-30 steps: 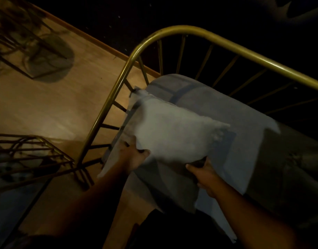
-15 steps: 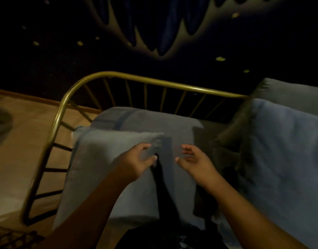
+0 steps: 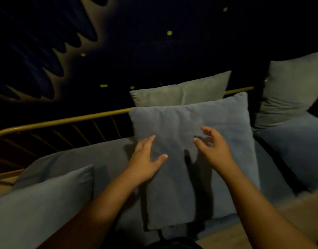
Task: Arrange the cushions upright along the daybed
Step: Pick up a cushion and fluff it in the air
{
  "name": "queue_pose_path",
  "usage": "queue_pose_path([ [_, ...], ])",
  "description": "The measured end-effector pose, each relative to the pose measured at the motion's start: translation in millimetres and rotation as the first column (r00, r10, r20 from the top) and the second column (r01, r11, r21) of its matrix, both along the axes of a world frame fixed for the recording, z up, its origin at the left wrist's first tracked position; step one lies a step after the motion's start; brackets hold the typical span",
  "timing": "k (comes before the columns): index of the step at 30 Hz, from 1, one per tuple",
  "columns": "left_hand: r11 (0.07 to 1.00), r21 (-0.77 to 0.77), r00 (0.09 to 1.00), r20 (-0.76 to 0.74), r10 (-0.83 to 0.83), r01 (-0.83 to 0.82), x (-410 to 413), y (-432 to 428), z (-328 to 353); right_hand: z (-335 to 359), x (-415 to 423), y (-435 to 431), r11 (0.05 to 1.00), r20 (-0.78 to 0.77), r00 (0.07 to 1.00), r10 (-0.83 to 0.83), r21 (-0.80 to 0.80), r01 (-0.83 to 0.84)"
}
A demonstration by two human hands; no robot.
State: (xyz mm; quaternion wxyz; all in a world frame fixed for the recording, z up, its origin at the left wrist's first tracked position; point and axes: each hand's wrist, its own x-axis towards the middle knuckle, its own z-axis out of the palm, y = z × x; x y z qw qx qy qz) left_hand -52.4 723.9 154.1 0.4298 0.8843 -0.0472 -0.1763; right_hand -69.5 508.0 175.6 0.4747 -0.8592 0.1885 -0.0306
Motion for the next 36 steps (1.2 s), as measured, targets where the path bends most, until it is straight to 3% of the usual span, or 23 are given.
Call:
queue_pose_path([
  [4,0.981,0.148,0.992,-0.020,0.127,-0.122,14,-51,-26,-11,4,-86,0.981,-0.055,0.993,-0.106,-0.169,0.096],
  [7,0.925,0.043,0.925,-0.028,0.380,-0.379,23,-67,-44,-25,8,-129,0.971,-0.121,0.974,-0.192,-0.169,0.170],
  [12,0.816,-0.142,0.827,-0.138,0.545,-0.561,20,-61,-66,-47,3,-158,0.947,-0.168,0.942,-0.289,0.096,0.307],
  [15,0.711,-0.272,0.758,-0.322,0.568,-0.648,19,-61,-67,-47,3,-153,0.932,-0.169,0.943,-0.288,0.178,0.316],
  [17,0.694,-0.278,0.743,-0.348,0.572,-0.664,18,-63,-64,-44,2,-148,0.930,-0.149,0.948,-0.282,0.201,0.309],
  [25,0.688,-0.380,0.781,-0.200,0.591,-0.618,-6,-40,-40,-17,-27,-120,0.927,-0.059,0.935,-0.351,0.121,0.356],
  [31,0.677,-0.410,0.763,-0.080,0.642,-0.612,-10,44,-15,-4,-32,-47,0.943,0.004,0.954,-0.299,0.156,0.295],
  [36,0.600,-0.433,0.686,-0.061,0.725,-0.673,-15,130,2,-7,-13,46,0.958,0.025,0.982,-0.188,0.224,0.178],
])
